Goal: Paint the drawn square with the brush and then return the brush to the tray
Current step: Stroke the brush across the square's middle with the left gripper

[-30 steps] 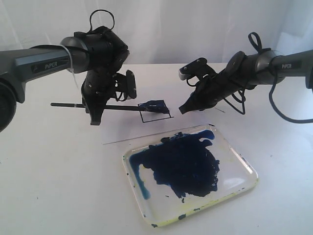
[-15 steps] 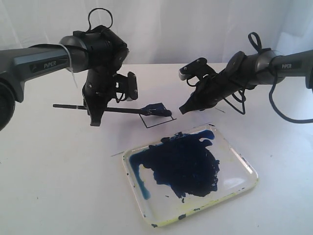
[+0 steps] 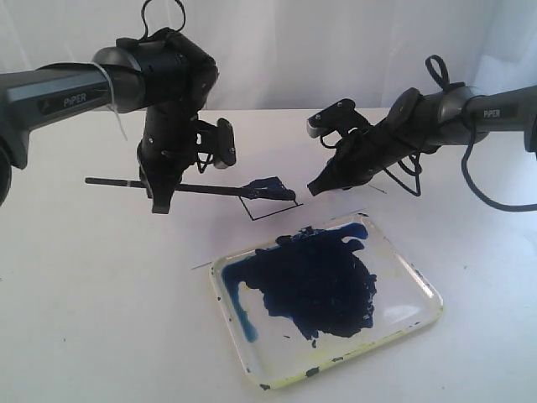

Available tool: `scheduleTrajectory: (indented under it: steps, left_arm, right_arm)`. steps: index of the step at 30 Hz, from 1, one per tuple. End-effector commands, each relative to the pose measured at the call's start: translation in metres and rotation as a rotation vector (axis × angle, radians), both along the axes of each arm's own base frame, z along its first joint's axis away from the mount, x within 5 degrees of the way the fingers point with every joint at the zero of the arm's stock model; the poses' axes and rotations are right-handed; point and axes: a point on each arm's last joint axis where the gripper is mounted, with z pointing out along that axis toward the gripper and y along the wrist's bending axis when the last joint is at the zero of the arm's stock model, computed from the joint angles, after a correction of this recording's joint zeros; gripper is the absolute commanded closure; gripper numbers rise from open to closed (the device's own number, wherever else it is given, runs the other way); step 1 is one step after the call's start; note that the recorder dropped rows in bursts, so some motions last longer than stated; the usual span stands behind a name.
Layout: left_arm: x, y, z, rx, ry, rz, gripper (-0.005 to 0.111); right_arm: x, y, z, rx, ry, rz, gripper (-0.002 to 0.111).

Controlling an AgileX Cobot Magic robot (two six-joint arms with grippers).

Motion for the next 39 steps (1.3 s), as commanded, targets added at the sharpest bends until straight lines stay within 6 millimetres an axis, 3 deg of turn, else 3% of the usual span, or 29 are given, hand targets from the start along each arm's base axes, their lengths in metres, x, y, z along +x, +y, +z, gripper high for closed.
scheduleTrajectory:
  steps: [1,10,39]
  left_arm:
    - [-0.005,-0.005,0.005,-0.06,0.025,0.011,0.107]
    - [-0.001,-0.002,-0.009,-0.016,0.019,0.076,0.107]
    - [-0.008,0.001,-0.01,0.041,0.111,0.032,0.107]
  right_arm:
    - [-0.004,-0.002,-0.016,-0.03,0.047,0.027,0.108]
    - [-0.004,-0.002,-0.016,-0.025,0.056,0.015,0.108]
    - [-0.004,-0.002,-0.016,-0.026,0.049,0.013,0.108]
